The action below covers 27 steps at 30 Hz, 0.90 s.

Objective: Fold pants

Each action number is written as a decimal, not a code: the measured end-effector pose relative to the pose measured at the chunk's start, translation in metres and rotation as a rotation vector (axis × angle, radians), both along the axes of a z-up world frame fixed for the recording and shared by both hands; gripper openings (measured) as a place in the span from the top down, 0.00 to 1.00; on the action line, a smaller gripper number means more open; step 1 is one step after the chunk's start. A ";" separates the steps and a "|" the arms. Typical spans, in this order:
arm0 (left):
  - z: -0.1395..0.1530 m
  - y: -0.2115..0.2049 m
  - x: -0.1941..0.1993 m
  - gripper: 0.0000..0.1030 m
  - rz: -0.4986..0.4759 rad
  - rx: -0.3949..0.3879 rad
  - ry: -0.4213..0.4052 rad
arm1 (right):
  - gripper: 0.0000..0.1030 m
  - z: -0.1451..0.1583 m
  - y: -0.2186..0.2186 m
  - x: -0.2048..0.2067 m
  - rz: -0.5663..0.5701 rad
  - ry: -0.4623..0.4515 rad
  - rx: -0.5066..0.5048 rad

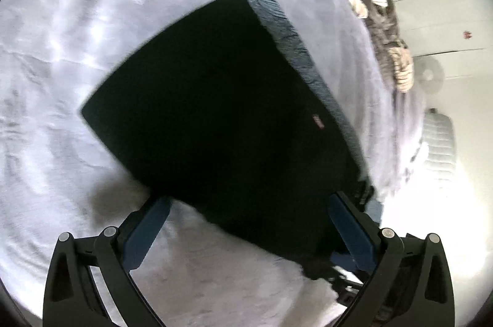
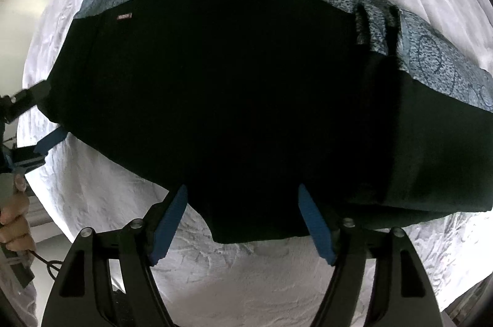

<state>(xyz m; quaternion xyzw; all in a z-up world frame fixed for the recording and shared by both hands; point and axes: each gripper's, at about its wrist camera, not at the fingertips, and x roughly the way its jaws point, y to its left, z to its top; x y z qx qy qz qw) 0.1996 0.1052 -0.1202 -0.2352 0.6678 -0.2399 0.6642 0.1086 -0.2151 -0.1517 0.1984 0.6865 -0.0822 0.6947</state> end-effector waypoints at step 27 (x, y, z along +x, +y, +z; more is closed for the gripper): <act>0.005 -0.071 0.014 0.61 -0.041 0.391 -0.155 | 0.24 0.039 -0.014 0.031 0.042 -0.070 0.024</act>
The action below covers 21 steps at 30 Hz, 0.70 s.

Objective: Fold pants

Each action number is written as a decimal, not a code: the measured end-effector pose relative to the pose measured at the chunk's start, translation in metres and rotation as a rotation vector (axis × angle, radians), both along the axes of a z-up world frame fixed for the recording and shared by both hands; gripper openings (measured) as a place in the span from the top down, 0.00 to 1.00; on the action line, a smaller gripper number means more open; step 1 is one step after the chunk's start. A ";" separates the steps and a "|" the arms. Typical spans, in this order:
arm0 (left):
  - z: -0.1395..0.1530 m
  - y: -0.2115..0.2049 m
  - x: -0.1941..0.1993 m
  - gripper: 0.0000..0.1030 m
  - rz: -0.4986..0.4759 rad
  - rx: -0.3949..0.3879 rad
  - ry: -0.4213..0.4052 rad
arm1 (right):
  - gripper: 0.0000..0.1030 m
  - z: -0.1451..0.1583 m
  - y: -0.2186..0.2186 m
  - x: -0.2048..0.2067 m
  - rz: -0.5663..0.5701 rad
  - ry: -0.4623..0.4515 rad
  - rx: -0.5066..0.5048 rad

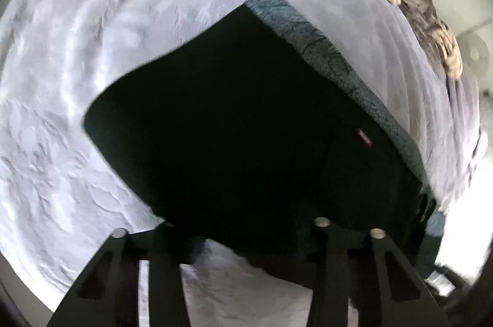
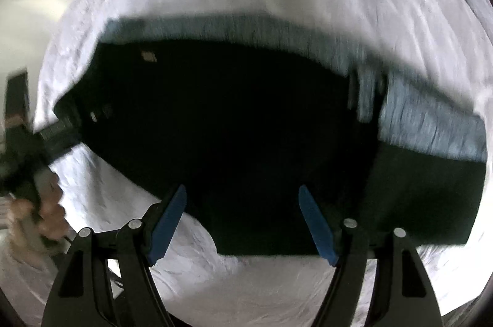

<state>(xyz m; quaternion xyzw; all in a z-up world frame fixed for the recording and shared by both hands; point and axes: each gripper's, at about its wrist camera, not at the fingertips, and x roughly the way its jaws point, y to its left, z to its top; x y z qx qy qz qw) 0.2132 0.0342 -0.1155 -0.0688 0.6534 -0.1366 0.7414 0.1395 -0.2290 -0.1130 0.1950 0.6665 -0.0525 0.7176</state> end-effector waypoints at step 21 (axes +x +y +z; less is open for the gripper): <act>0.011 -0.094 -0.075 0.62 -0.531 0.588 -0.563 | 0.24 0.003 0.153 0.200 0.529 0.152 0.250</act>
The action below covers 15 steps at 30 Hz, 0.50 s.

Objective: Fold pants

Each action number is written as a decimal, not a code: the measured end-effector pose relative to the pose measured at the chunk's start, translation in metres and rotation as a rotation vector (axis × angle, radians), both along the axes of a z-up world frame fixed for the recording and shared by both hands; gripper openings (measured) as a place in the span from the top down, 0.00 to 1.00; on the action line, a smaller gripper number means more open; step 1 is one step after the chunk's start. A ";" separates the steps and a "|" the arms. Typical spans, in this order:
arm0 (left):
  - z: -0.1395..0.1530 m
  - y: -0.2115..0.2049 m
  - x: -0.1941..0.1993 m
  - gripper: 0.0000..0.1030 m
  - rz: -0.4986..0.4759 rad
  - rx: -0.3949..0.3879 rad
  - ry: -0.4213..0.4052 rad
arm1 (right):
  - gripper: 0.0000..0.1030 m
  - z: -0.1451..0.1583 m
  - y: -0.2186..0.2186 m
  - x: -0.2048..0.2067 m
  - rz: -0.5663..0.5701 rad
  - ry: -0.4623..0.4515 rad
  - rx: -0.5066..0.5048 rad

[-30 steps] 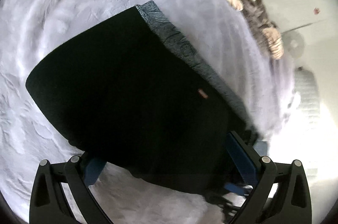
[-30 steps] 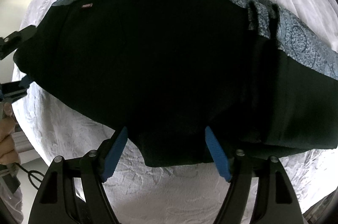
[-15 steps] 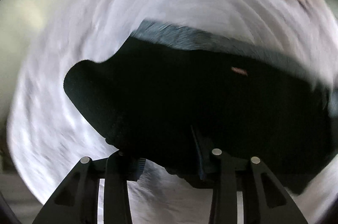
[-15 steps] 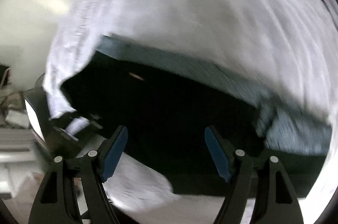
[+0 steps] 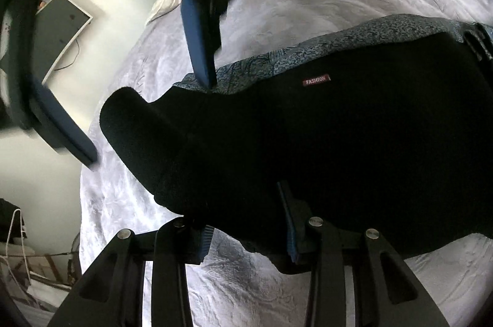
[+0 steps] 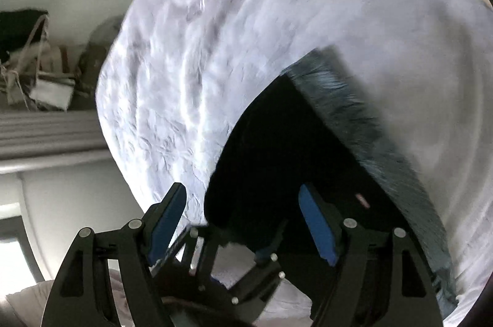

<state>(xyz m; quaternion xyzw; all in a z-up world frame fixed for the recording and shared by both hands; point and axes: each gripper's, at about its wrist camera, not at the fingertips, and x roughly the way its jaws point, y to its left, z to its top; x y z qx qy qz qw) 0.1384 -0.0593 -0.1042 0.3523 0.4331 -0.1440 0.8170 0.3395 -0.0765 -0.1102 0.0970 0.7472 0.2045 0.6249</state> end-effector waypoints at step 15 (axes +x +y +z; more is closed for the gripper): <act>0.075 -0.028 -0.038 0.62 -0.080 -0.131 -0.084 | 0.82 0.045 -0.087 -0.046 -0.213 -0.054 0.222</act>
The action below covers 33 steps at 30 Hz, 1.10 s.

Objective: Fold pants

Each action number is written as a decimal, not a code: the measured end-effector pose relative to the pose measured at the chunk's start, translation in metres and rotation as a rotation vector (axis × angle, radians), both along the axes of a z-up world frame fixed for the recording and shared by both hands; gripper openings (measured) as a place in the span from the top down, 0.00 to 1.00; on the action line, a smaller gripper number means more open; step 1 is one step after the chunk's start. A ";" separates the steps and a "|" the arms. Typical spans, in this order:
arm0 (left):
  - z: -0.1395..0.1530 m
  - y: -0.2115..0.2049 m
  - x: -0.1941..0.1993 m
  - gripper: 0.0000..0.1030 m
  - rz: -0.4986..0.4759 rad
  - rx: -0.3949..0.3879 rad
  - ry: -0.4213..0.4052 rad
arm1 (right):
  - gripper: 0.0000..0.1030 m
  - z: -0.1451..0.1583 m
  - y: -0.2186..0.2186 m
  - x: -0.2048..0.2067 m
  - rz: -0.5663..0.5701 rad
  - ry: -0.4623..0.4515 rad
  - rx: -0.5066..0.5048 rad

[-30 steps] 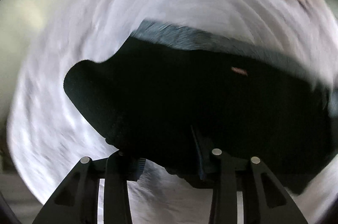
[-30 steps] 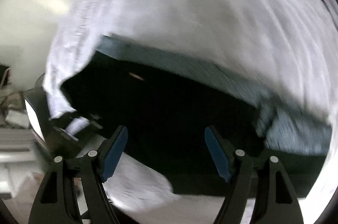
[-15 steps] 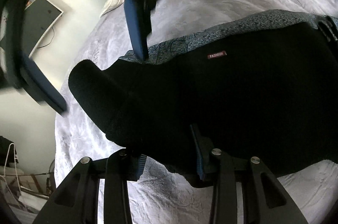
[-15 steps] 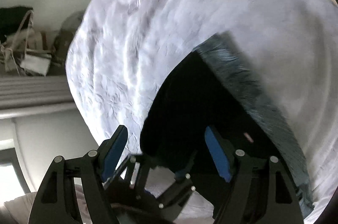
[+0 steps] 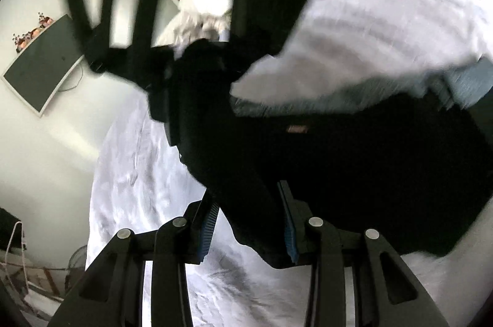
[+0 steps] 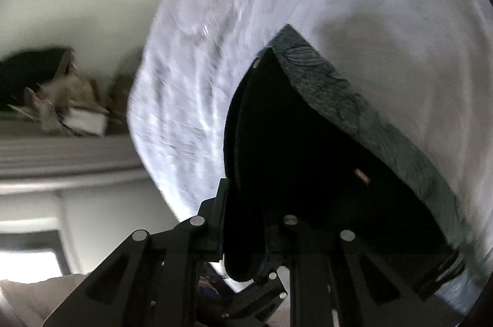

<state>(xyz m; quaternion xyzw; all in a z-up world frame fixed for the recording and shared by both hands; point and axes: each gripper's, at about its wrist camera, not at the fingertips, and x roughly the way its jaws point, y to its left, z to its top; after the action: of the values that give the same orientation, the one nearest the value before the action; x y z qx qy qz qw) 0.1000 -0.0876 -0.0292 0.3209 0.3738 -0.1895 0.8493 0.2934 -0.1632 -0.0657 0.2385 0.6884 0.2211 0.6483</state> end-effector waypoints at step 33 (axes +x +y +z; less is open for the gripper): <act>-0.031 -0.275 -0.199 0.62 -0.575 0.075 0.120 | 0.82 -0.049 -0.343 -0.349 -0.864 -0.083 0.116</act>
<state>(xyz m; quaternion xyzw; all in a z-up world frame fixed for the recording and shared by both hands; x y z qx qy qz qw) -0.0986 -0.3628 -0.0599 0.4332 0.3238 -0.4271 0.7246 -0.0557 -0.5066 -0.1148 0.5315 0.4854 -0.0229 0.6938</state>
